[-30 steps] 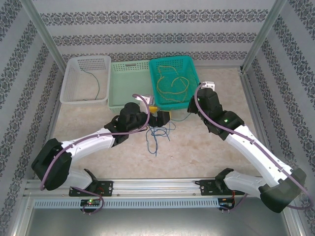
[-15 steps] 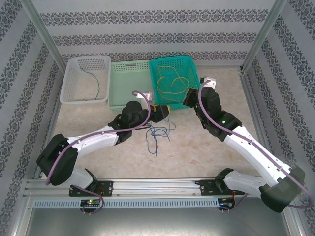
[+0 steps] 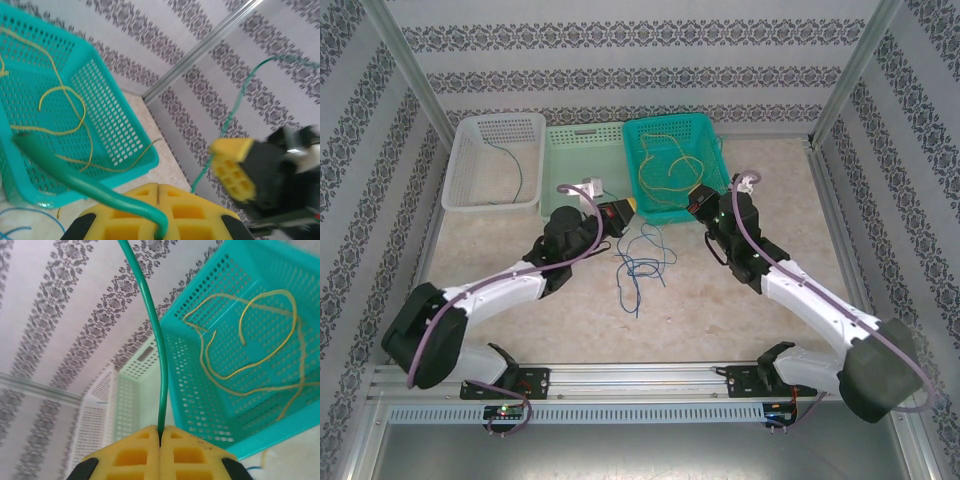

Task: Untangle the cables

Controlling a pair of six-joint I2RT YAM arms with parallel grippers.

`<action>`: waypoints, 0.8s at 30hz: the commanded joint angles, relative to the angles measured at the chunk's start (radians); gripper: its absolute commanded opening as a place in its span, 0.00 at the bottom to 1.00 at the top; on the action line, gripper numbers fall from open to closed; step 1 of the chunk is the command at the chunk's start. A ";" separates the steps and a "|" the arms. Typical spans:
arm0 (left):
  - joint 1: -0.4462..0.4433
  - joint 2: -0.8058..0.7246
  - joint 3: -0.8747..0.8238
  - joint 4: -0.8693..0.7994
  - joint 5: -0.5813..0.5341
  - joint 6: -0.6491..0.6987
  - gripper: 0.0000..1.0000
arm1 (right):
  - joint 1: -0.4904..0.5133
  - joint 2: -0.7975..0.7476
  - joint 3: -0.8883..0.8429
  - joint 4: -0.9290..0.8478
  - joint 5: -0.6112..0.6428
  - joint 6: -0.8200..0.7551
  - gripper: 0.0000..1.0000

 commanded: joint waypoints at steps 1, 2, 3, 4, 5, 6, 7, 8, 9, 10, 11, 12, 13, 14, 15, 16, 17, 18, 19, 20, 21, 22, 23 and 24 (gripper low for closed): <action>0.011 -0.108 -0.036 0.000 -0.103 0.088 0.00 | -0.026 0.054 -0.043 0.227 -0.065 0.256 0.00; 0.011 -0.133 -0.047 -0.011 -0.121 0.102 0.00 | -0.030 0.067 -0.051 0.250 -0.071 0.294 0.00; 0.011 -0.157 -0.057 -0.028 -0.136 0.118 0.00 | -0.034 0.085 -0.054 0.270 -0.079 0.327 0.00; 0.011 -0.176 -0.063 -0.047 -0.146 0.130 0.00 | -0.034 0.103 -0.054 0.291 -0.087 0.355 0.00; 0.013 -0.194 -0.066 -0.061 -0.150 0.139 0.00 | -0.034 0.120 -0.048 0.303 -0.100 0.373 0.00; 0.013 -0.206 -0.070 -0.076 -0.152 0.147 0.00 | -0.034 0.142 -0.041 0.321 -0.118 0.395 0.00; 0.012 -0.218 -0.073 -0.087 -0.155 0.152 0.00 | -0.032 0.167 -0.030 0.340 -0.141 0.418 0.00; 0.013 -0.222 -0.076 -0.090 -0.157 0.155 0.00 | -0.030 0.190 -0.020 0.359 -0.162 0.440 0.00; 0.013 -0.229 -0.082 -0.091 -0.162 0.159 0.00 | -0.027 0.215 -0.010 0.377 -0.181 0.465 0.00; 0.013 -0.236 -0.087 -0.091 -0.170 0.161 0.00 | -0.022 0.244 0.003 0.402 -0.205 0.499 0.00; 0.013 -0.244 -0.093 -0.092 -0.179 0.164 0.00 | -0.019 0.271 0.017 0.419 -0.228 0.521 0.00; 0.016 -0.254 -0.099 -0.095 -0.188 0.170 0.00 | -0.015 0.299 0.030 0.440 -0.254 0.546 0.00; 0.017 -0.268 -0.103 -0.102 -0.199 0.177 0.00 | -0.010 0.322 0.042 0.458 -0.271 0.566 0.00; 0.019 -0.282 -0.107 -0.111 -0.209 0.186 0.00 | -0.007 0.336 0.051 0.471 -0.280 0.573 0.00; 0.021 -0.302 -0.108 -0.130 -0.220 0.196 0.00 | -0.004 0.346 0.057 0.473 -0.285 0.568 0.00; 0.023 -0.318 -0.109 -0.150 -0.227 0.206 0.00 | -0.002 0.349 0.062 0.467 -0.282 0.559 0.00; 0.025 -0.334 -0.109 -0.170 -0.233 0.215 0.00 | 0.000 0.348 0.064 0.462 -0.278 0.547 0.00; 0.025 -0.350 -0.110 -0.189 -0.238 0.224 0.00 | 0.001 0.348 0.068 0.454 -0.275 0.537 0.00; 0.025 -0.364 -0.111 -0.206 -0.244 0.234 0.00 | 0.001 0.347 0.071 0.452 -0.279 0.531 0.00; 0.026 -0.373 -0.111 -0.217 -0.253 0.242 0.00 | 0.001 0.351 0.074 0.452 -0.282 0.532 0.00; 0.026 -0.380 -0.116 -0.218 -0.262 0.247 0.00 | 0.002 0.355 0.076 0.456 -0.290 0.537 0.00; 0.027 -0.384 -0.121 -0.215 -0.269 0.251 0.00 | 0.001 0.360 0.081 0.461 -0.301 0.540 0.00; 0.028 -0.383 -0.121 -0.214 -0.270 0.257 0.00 | 0.001 0.366 0.086 0.464 -0.313 0.539 0.00; 0.029 -0.382 -0.119 -0.218 -0.271 0.265 0.00 | 0.001 0.370 0.095 0.464 -0.324 0.528 0.00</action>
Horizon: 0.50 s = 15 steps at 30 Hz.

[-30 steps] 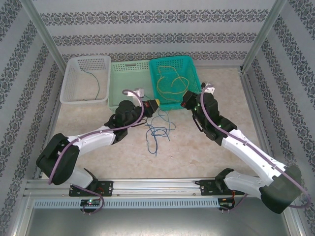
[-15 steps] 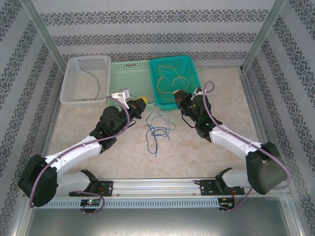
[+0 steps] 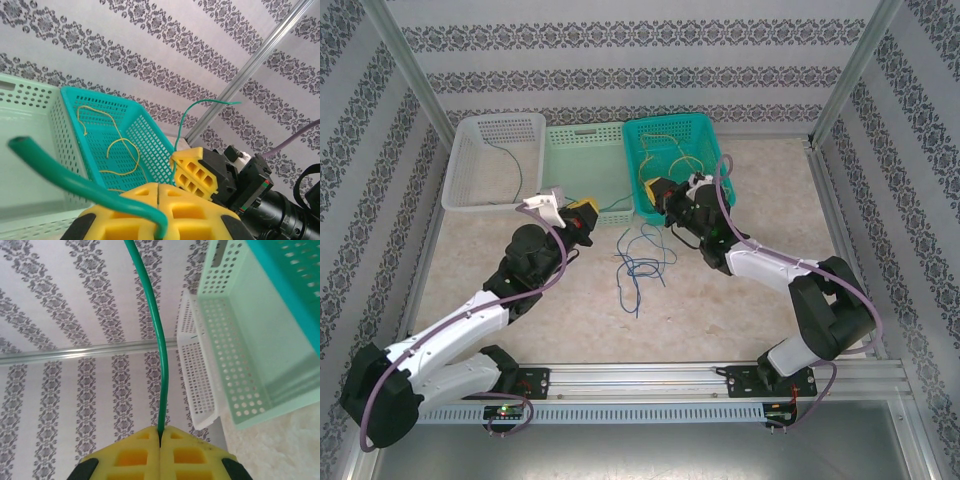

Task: Untangle the cables

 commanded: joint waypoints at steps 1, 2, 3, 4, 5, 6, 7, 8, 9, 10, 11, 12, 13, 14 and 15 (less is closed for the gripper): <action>0.017 -0.025 0.000 -0.020 -0.047 0.062 0.00 | -0.021 0.029 0.041 0.012 0.032 -0.021 0.07; 0.017 -0.022 0.010 -0.032 -0.048 0.072 0.00 | -0.021 0.031 0.049 0.004 0.021 -0.039 0.13; 0.018 -0.021 0.023 -0.050 -0.051 0.084 0.00 | -0.022 0.033 0.054 0.003 0.006 -0.062 0.19; 0.019 -0.024 0.033 -0.066 -0.059 0.097 0.00 | -0.023 0.035 0.057 0.003 -0.003 -0.080 0.28; 0.021 -0.028 0.038 -0.079 -0.072 0.106 0.00 | -0.026 0.036 0.058 0.003 -0.014 -0.097 0.38; 0.022 -0.035 0.045 -0.097 -0.094 0.114 0.00 | -0.031 0.036 0.058 0.001 -0.028 -0.118 0.51; 0.026 -0.045 0.051 -0.117 -0.117 0.123 0.00 | -0.040 0.033 0.055 -0.004 -0.041 -0.139 0.59; 0.032 -0.056 0.056 -0.134 -0.138 0.130 0.00 | -0.047 0.031 0.049 -0.007 -0.050 -0.156 0.62; 0.037 -0.068 0.061 -0.154 -0.163 0.145 0.00 | -0.057 0.027 0.038 -0.008 -0.061 -0.173 0.64; 0.047 -0.082 0.066 -0.171 -0.191 0.161 0.00 | -0.066 0.020 0.027 -0.009 -0.074 -0.189 0.66; 0.057 -0.094 0.071 -0.186 -0.222 0.180 0.00 | -0.075 0.013 0.018 -0.014 -0.091 -0.207 0.67; 0.069 -0.105 0.073 -0.191 -0.244 0.196 0.00 | -0.083 0.007 0.010 -0.023 -0.106 -0.223 0.70; 0.088 -0.114 0.076 -0.193 -0.258 0.215 0.00 | -0.090 -0.003 0.002 -0.033 -0.121 -0.240 0.74; 0.110 -0.119 0.084 -0.193 -0.270 0.228 0.00 | -0.098 -0.013 -0.005 -0.044 -0.138 -0.260 0.77; 0.130 -0.122 0.090 -0.193 -0.277 0.234 0.00 | -0.104 -0.022 -0.008 -0.054 -0.155 -0.277 0.79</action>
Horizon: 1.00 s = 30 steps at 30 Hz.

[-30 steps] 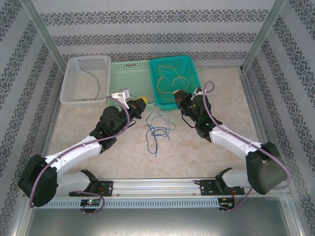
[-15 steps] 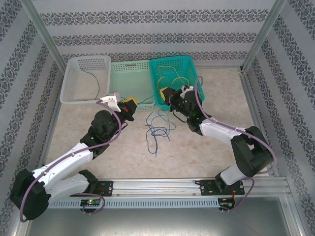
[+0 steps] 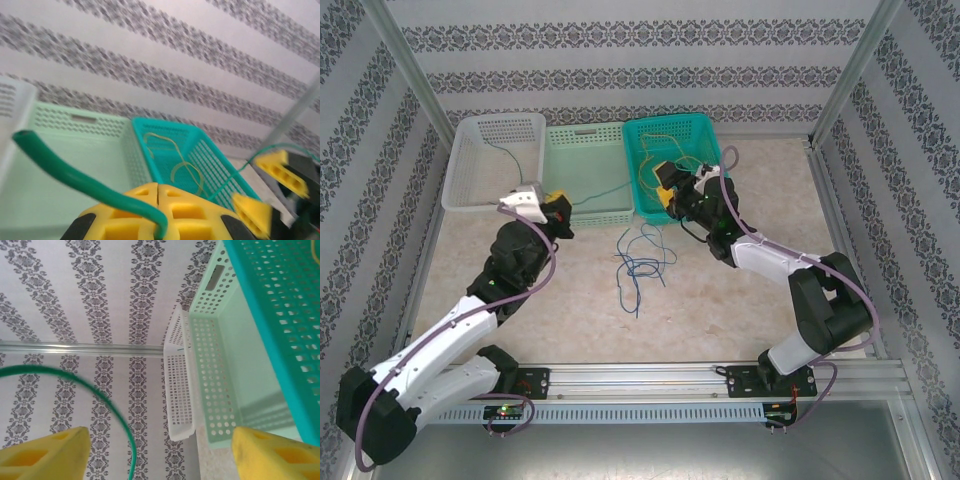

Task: Untangle the cables

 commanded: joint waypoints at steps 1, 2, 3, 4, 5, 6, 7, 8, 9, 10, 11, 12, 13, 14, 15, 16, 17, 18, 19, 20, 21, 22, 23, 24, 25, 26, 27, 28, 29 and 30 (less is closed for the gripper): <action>0.066 -0.023 0.060 -0.028 -0.087 0.086 0.00 | -0.020 -0.052 -0.026 -0.030 -0.090 -0.117 0.81; 0.087 -0.020 0.073 -0.024 -0.089 0.101 0.00 | -0.024 -0.063 -0.025 -0.049 -0.109 -0.143 0.82; 0.103 -0.015 0.085 -0.016 -0.095 0.117 0.00 | -0.028 -0.076 -0.025 -0.068 -0.123 -0.170 0.83; 0.123 -0.007 0.101 -0.009 -0.106 0.144 0.00 | -0.031 -0.094 -0.026 -0.085 -0.136 -0.203 0.83; 0.143 0.002 0.118 -0.005 -0.122 0.169 0.00 | -0.035 -0.113 -0.032 -0.096 -0.146 -0.234 0.84; 0.161 0.011 0.132 -0.006 -0.136 0.181 0.00 | -0.035 -0.133 -0.038 -0.112 -0.148 -0.264 0.84; 0.188 0.021 0.146 -0.009 -0.148 0.189 0.00 | -0.038 -0.158 -0.042 -0.149 -0.148 -0.301 0.84; 0.217 0.029 0.156 -0.010 -0.154 0.194 0.00 | -0.044 -0.185 -0.049 -0.185 -0.146 -0.340 0.84; 0.241 0.035 0.160 -0.006 -0.164 0.193 0.00 | -0.046 -0.210 -0.059 -0.220 -0.135 -0.378 0.84; 0.270 0.042 0.161 -0.001 -0.170 0.187 0.00 | -0.050 -0.243 -0.072 -0.262 -0.119 -0.422 0.85; 0.299 0.050 0.158 0.009 -0.174 0.186 0.00 | -0.054 -0.278 -0.088 -0.302 -0.096 -0.464 0.85; 0.318 0.058 0.156 0.016 -0.182 0.180 0.00 | -0.055 -0.309 -0.105 -0.330 -0.076 -0.497 0.85; 0.339 0.067 0.156 0.018 -0.191 0.175 0.00 | -0.060 -0.348 -0.128 -0.360 -0.049 -0.527 0.85; 0.361 0.080 0.158 0.019 -0.199 0.168 0.00 | -0.065 -0.388 -0.151 -0.387 -0.021 -0.552 0.85; 0.379 0.090 0.158 0.020 -0.202 0.160 0.00 | -0.068 -0.421 -0.169 -0.413 0.001 -0.577 0.85; 0.402 0.108 0.161 0.023 -0.194 0.150 0.00 | -0.072 -0.460 -0.189 -0.442 0.030 -0.598 0.85; 0.422 0.128 0.170 0.024 -0.192 0.140 0.00 | -0.075 -0.499 -0.206 -0.476 0.058 -0.617 0.86; 0.440 0.148 0.177 0.023 -0.191 0.127 0.00 | -0.076 -0.529 -0.216 -0.506 0.081 -0.636 0.86; 0.463 0.176 0.190 0.023 -0.183 0.108 0.00 | -0.079 -0.561 -0.224 -0.543 0.102 -0.656 0.87; 0.488 0.206 0.201 0.020 -0.177 0.084 0.00 | -0.079 -0.587 -0.230 -0.577 0.120 -0.674 0.87; 0.509 0.235 0.216 0.016 -0.168 0.055 0.00 | -0.081 -0.604 -0.233 -0.599 0.127 -0.688 0.87; 0.536 0.269 0.232 0.013 -0.152 0.027 0.00 | -0.083 -0.620 -0.236 -0.620 0.129 -0.698 0.88; 0.560 0.306 0.249 0.005 -0.141 0.000 0.00 | -0.085 -0.631 -0.238 -0.637 0.127 -0.703 0.88; 0.582 0.338 0.266 0.001 -0.137 -0.021 0.00 | -0.086 -0.636 -0.239 -0.649 0.126 -0.705 0.87; 0.601 0.374 0.285 0.003 -0.131 -0.032 0.00 | -0.087 -0.640 -0.241 -0.660 0.124 -0.707 0.87; 0.614 0.410 0.305 0.001 -0.135 -0.035 0.00 | -0.087 -0.643 -0.245 -0.666 0.124 -0.706 0.87; 0.622 0.439 0.322 0.002 -0.141 -0.029 0.00 | -0.088 -0.644 -0.249 -0.671 0.126 -0.705 0.87; 0.627 0.468 0.344 -0.002 -0.149 -0.016 0.00 | -0.090 -0.647 -0.253 -0.672 0.130 -0.702 0.87; 0.630 0.495 0.363 -0.010 -0.150 -0.008 0.00 | -0.090 -0.649 -0.258 -0.674 0.134 -0.698 0.88; 0.635 0.518 0.378 -0.020 -0.145 -0.003 0.00 | -0.093 -0.650 -0.261 -0.676 0.138 -0.695 0.87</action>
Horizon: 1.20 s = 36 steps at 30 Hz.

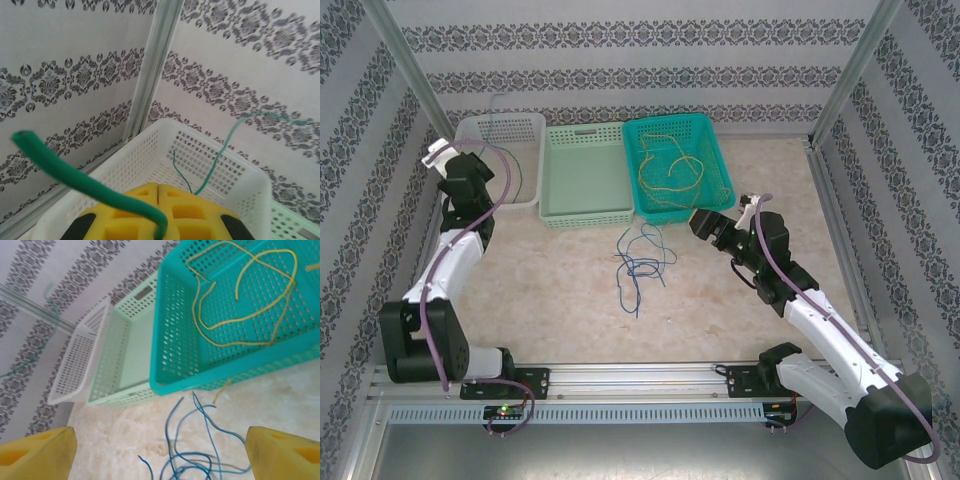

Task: Untangle the cables

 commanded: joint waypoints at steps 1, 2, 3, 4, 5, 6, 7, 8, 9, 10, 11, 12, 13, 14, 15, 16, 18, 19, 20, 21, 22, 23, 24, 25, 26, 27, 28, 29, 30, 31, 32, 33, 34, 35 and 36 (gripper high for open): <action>0.016 0.063 0.076 -0.017 0.015 -0.017 0.00 | -0.015 -0.016 -0.028 -0.040 0.038 -0.024 0.88; 0.018 0.084 0.090 -0.036 0.023 -0.012 0.00 | -0.019 -0.019 -0.030 -0.042 0.039 -0.022 0.88; 0.018 0.098 0.100 -0.054 0.024 -0.014 0.00 | -0.022 -0.021 -0.030 -0.043 0.043 -0.020 0.88; 0.018 0.103 0.098 -0.059 0.026 -0.018 0.00 | -0.023 -0.025 -0.030 -0.046 0.046 -0.018 0.88; 0.018 0.104 0.082 -0.053 0.031 -0.023 0.00 | -0.025 -0.026 -0.030 -0.049 0.046 -0.016 0.88; 0.018 0.100 0.062 -0.037 0.036 -0.026 0.00 | -0.027 -0.031 -0.030 -0.053 0.048 -0.016 0.88; 0.018 0.096 0.040 -0.025 0.038 -0.028 0.00 | -0.029 -0.035 -0.030 -0.057 0.051 -0.015 0.88; 0.019 0.094 0.021 -0.021 0.035 -0.028 0.00 | -0.030 -0.040 -0.030 -0.061 0.055 -0.016 0.88; 0.021 0.093 0.009 -0.023 0.038 -0.025 0.00 | -0.033 -0.044 -0.032 -0.063 0.057 -0.017 0.88; 0.022 0.097 0.002 -0.025 0.046 -0.021 0.00 | -0.034 -0.046 -0.034 -0.065 0.060 -0.015 0.88; 0.024 0.104 -0.002 -0.031 0.057 -0.020 0.00 | -0.038 -0.048 -0.036 -0.066 0.062 -0.014 0.88; 0.028 0.114 -0.001 -0.036 0.068 -0.020 0.00 | -0.041 -0.047 -0.036 -0.066 0.060 -0.012 0.88; 0.030 0.127 0.001 -0.041 0.081 -0.021 0.00 | -0.043 -0.046 -0.035 -0.066 0.057 -0.009 0.88; 0.033 0.139 0.009 -0.049 0.094 -0.023 0.00 | -0.045 -0.046 -0.033 -0.066 0.054 -0.006 0.89; 0.036 0.159 0.021 -0.062 0.106 -0.026 0.00 | -0.046 -0.043 -0.030 -0.067 0.051 -0.003 0.88; 0.036 0.173 0.033 -0.074 0.111 -0.028 0.00 | -0.047 -0.043 -0.028 -0.067 0.049 0.000 0.88; 0.037 0.209 0.058 -0.092 0.113 -0.024 0.00 | -0.047 -0.045 -0.026 -0.071 0.046 0.006 0.88; 0.039 0.222 0.063 -0.094 0.109 -0.022 0.00 | -0.047 -0.048 -0.025 -0.074 0.047 0.008 0.88; 0.042 0.235 0.068 -0.094 0.106 -0.023 0.00 | -0.047 -0.052 -0.026 -0.079 0.049 0.009 0.88; 0.046 0.248 0.071 -0.098 0.103 -0.029 0.00 | -0.047 -0.058 -0.029 -0.084 0.052 0.011 0.88; 0.053 0.258 0.072 -0.100 0.103 -0.035 0.00 | -0.046 -0.062 -0.031 -0.085 0.053 0.011 0.88; 0.061 0.267 0.072 -0.099 0.108 -0.042 0.00 | -0.048 -0.069 -0.034 -0.087 0.056 0.014 0.88; 0.068 0.276 0.069 -0.096 0.115 -0.046 0.00 | -0.047 -0.074 -0.037 -0.090 0.060 0.014 0.88; 0.072 0.284 0.069 -0.096 0.119 -0.047 0.00 | -0.048 -0.078 -0.039 -0.090 0.063 0.015 0.88; 0.076 0.294 0.069 -0.092 0.125 -0.042 0.00 | -0.049 -0.081 -0.040 -0.092 0.065 0.017 0.88; 0.080 0.306 0.073 -0.090 0.138 -0.032 0.00 | -0.049 -0.082 -0.040 -0.091 0.067 0.018 0.88; 0.083 0.316 0.080 -0.090 0.147 -0.019 0.00 | -0.049 -0.082 -0.039 -0.092 0.066 0.020 0.88; 0.086 0.329 0.089 -0.092 0.158 -0.003 0.01 | -0.049 -0.079 -0.037 -0.091 0.064 0.022 0.88; 0.088 0.341 0.101 -0.097 0.168 0.013 0.01 | -0.049 -0.076 -0.034 -0.091 0.062 0.022 0.88; 0.089 0.349 0.111 -0.105 0.174 0.026 0.03 | -0.049 -0.072 -0.032 -0.092 0.059 0.023 0.88; 0.089 0.358 0.126 -0.119 0.177 0.038 0.04 | -0.050 -0.068 -0.030 -0.091 0.056 0.025 0.88; 0.091 0.366 0.143 -0.140 0.174 0.047 0.08 | -0.050 -0.064 -0.029 -0.090 0.053 0.028 0.89; 0.092 0.371 0.154 -0.157 0.169 0.052 0.18 | -0.049 -0.061 -0.028 -0.090 0.052 0.029 0.88; 0.093 0.373 0.164 -0.176 0.160 0.051 0.33 | -0.050 -0.058 -0.028 -0.089 0.051 0.030 0.89; 0.093 0.372 0.171 -0.189 0.150 0.051 0.49 | -0.050 -0.057 -0.030 -0.089 0.053 0.031 0.88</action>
